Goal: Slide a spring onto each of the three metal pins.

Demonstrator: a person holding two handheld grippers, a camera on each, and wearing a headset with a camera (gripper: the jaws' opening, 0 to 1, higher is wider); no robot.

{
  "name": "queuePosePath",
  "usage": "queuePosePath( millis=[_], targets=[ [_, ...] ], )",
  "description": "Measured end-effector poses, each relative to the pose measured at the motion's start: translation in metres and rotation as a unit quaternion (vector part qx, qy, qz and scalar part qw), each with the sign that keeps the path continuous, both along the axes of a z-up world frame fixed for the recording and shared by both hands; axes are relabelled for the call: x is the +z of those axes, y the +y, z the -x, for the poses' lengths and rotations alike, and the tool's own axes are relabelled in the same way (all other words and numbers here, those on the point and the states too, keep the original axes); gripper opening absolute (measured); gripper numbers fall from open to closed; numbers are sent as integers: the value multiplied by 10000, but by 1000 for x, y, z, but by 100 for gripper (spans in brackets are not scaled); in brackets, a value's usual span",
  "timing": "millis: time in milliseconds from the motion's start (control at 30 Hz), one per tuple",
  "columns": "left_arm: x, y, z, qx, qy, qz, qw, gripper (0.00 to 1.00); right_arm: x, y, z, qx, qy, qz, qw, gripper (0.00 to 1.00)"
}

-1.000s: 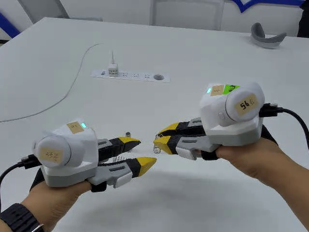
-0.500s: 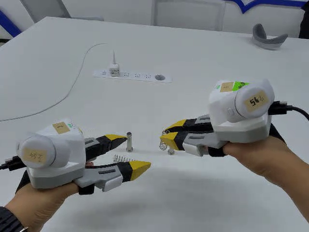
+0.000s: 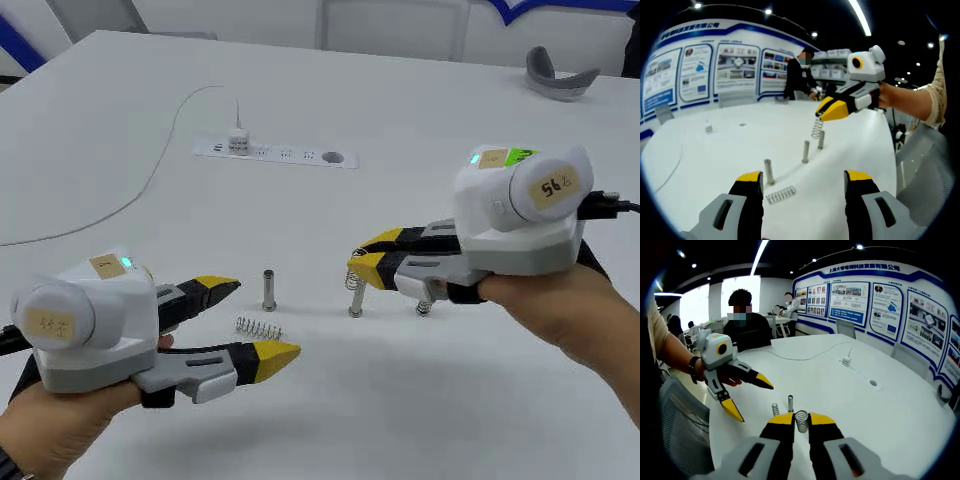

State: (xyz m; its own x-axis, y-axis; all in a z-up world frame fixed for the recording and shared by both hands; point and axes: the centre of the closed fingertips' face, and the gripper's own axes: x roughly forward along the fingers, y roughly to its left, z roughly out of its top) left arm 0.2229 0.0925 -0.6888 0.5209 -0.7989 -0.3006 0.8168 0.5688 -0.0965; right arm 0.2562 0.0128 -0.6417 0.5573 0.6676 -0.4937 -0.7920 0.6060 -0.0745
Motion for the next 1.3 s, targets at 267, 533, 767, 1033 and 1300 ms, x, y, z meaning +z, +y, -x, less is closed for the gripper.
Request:
queuePosePath(
  millis=[267, 533, 767, 1033, 1300],
  targets=[
    [-2, 2, 1, 4, 15, -28, 10000, 70, 2, -9, -12, -167, -32, 6, 9999, 12],
    [-4, 4, 0, 37, 46, -30, 10000, 73, -10, -12, -22, -270, 94, 37, 9996, 12],
    [-5, 7, -1, 70, 56, -34, 10000, 74, -21, -12, -25, -310, 219, 59, 9993, 12],
    [-7, 8, -1, 95, 84, -29, 9999, 73, -27, -12, -24, -330, 309, 63, 9990, 12],
    [-7, 7, -1, 89, 98, -20, 9999, 72, -38, -13, -27, -369, 403, 52, 9985, 12]
  ],
)
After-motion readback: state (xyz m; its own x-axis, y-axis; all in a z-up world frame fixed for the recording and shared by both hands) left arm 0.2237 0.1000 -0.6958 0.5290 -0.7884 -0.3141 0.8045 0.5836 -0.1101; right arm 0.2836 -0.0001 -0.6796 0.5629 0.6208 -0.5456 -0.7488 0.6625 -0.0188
